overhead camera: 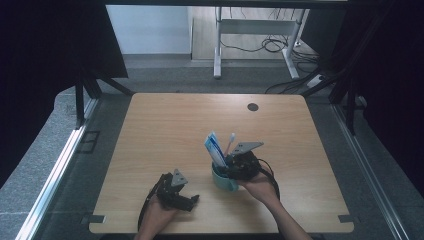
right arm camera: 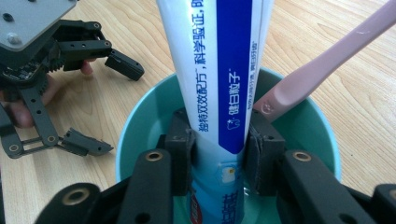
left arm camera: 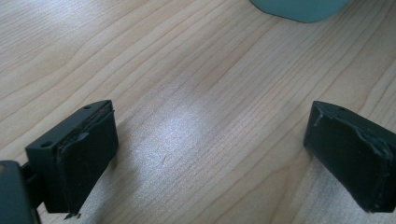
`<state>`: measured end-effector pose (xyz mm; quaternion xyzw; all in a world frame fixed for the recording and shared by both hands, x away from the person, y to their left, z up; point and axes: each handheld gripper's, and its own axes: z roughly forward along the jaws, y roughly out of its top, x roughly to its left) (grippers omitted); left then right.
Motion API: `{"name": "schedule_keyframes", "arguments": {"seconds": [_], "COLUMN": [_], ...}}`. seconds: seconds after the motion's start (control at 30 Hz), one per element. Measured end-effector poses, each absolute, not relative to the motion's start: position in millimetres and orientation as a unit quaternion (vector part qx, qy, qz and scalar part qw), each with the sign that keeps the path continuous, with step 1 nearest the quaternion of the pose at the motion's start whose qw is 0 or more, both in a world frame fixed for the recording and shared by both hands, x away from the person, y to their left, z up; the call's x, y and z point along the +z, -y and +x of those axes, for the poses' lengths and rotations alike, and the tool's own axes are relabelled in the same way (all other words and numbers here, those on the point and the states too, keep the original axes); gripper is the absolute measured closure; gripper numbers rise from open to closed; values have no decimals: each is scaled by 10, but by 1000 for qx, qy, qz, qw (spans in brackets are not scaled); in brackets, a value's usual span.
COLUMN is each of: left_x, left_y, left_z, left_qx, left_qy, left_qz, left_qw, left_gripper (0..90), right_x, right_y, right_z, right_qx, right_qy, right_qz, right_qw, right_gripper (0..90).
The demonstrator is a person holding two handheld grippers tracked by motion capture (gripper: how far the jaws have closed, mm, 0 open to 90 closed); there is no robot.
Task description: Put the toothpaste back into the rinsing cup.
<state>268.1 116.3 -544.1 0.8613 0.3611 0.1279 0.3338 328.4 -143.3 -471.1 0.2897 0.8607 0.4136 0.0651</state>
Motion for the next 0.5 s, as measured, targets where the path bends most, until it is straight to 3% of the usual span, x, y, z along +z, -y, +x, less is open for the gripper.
{"name": "schedule_keyframes", "arguments": {"seconds": [0.5], "left_x": [-5441], "left_y": [-1162], "left_z": [2681], "left_qx": [128], "left_qy": [-362], "left_qz": [861], "left_qw": [335], "left_gripper": [31], "right_x": [-4663], "right_y": [1416], "right_z": [3261], "right_qx": [408], "right_qy": [-866], "right_qz": [281], "right_qw": [72], "right_gripper": [525]}}
